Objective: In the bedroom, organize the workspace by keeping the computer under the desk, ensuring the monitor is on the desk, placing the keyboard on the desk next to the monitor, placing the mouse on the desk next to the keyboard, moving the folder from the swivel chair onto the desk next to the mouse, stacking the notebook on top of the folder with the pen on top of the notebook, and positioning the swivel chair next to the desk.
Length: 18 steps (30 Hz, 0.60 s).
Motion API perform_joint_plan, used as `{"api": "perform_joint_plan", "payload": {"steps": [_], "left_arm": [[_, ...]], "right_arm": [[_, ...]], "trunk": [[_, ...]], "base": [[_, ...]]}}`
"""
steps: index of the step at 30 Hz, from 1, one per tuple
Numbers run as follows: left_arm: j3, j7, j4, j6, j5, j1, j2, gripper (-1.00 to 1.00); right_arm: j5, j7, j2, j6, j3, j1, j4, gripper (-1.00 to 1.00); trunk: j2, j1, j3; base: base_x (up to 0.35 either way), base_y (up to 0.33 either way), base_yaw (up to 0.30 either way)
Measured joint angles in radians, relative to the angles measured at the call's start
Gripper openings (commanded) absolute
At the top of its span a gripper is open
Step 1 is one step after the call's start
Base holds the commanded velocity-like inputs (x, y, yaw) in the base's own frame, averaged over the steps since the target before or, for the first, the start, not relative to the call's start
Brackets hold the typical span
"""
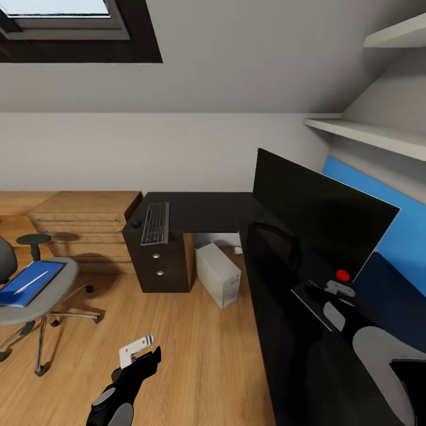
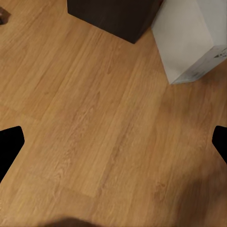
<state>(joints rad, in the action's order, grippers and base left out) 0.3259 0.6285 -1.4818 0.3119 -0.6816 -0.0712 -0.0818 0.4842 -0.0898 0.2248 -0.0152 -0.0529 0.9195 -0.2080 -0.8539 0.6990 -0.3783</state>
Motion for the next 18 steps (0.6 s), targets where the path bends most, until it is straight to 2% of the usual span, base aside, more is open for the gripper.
{"api": "perform_joint_plan", "payload": {"steps": [6, 13, 18], "left_arm": [[0.001, 0.000, 0.000, 0.000, 0.001, 0.000, 0.000, 1.00], [0.002, 0.000, 0.000, -0.001, 0.002, 0.000, 0.000, 1.00], [0.002, 0.000, 0.000, -0.001, 0.003, 0.000, 0.000, 1.00]], "right_arm": [[0.005, 0.000, 0.003, 0.002, 0.003, 0.000, -0.001, 1.00], [0.007, -0.001, 0.032, 0.004, 0.025, 0.000, -0.001, 1.00], [0.008, -0.002, 0.037, 0.004, 0.031, 0.000, -0.001, 1.00]], "trunk": [[0.000, 0.000, 0.000], [0.000, 0.000, 0.000], [0.000, 0.000, 0.000]], "base": [[0.000, 0.000, 0.000], [0.000, 0.000, 0.000], [0.000, 0.000, 0.000]]}}
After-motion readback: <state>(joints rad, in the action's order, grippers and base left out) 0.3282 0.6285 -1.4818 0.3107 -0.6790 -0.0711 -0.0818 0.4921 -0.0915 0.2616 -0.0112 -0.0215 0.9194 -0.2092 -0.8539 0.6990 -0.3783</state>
